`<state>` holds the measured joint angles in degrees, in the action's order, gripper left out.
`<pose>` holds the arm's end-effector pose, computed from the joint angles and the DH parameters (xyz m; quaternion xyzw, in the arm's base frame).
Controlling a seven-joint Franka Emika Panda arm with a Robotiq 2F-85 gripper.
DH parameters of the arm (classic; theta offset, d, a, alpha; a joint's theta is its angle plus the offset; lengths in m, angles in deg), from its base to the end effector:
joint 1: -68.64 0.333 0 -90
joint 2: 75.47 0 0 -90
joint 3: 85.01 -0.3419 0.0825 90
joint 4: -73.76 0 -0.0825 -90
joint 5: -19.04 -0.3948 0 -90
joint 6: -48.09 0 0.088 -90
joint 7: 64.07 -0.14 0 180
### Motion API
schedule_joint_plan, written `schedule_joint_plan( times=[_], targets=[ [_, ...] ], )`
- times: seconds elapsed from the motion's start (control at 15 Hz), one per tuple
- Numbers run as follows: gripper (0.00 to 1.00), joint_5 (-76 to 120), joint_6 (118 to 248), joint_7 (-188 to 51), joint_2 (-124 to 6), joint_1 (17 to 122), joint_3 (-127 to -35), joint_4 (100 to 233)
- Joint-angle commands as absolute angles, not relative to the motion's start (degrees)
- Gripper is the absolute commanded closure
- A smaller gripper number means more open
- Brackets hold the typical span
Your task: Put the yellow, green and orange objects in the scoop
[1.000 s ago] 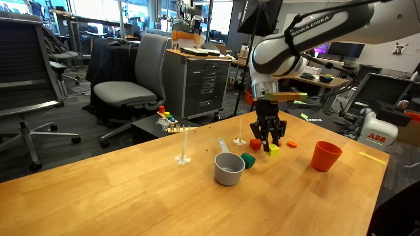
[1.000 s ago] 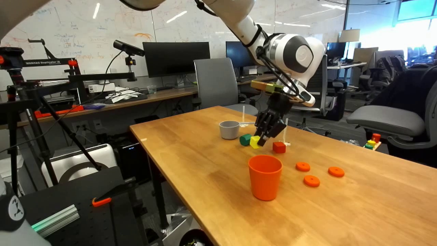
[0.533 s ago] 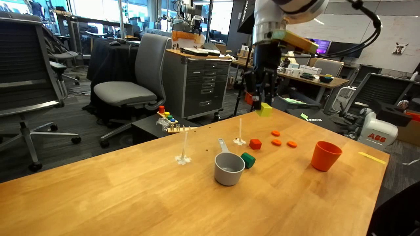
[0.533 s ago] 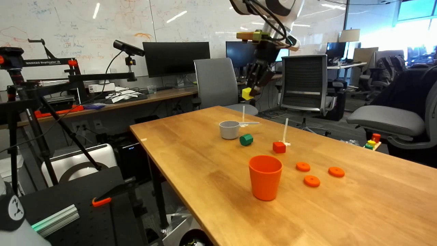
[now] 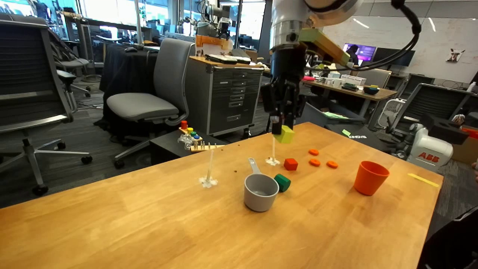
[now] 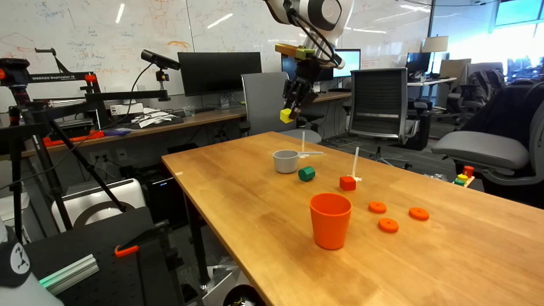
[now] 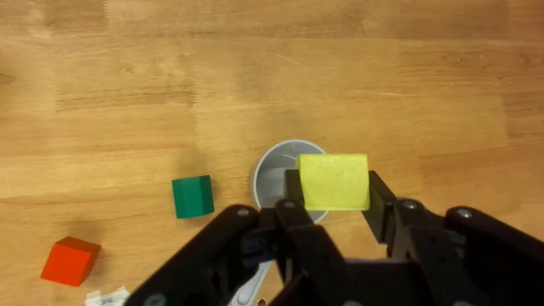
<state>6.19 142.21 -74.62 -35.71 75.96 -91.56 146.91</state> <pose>0.6941 0.1842 0.3121 -0.9762 0.0046 0.1870 0.1096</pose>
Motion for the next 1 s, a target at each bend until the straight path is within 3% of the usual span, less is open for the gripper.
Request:
schedule_joint_plan(
  times=[0.0, 0.47, 0.53, 0.67, 0.93],
  targets=[
    [0.86, 5.3, 142.8, -72.9, -30.5, 76.7, -92.1, 143.9],
    [0.86, 6.5, 143.1, -73.3, -23.1, 78.2, -91.7, 139.2],
    [0.36, 6.7, 143.1, -73.6, -22.6, 78.4, -91.7, 138.5],
    [0.32, 7.7, 143.1, -74.1, -21.7, 79.0, -91.3, 137.2],
    [0.01, 8.8, 142.9, -74.8, -23.3, 78.5, -90.5, 137.1]
  ],
)
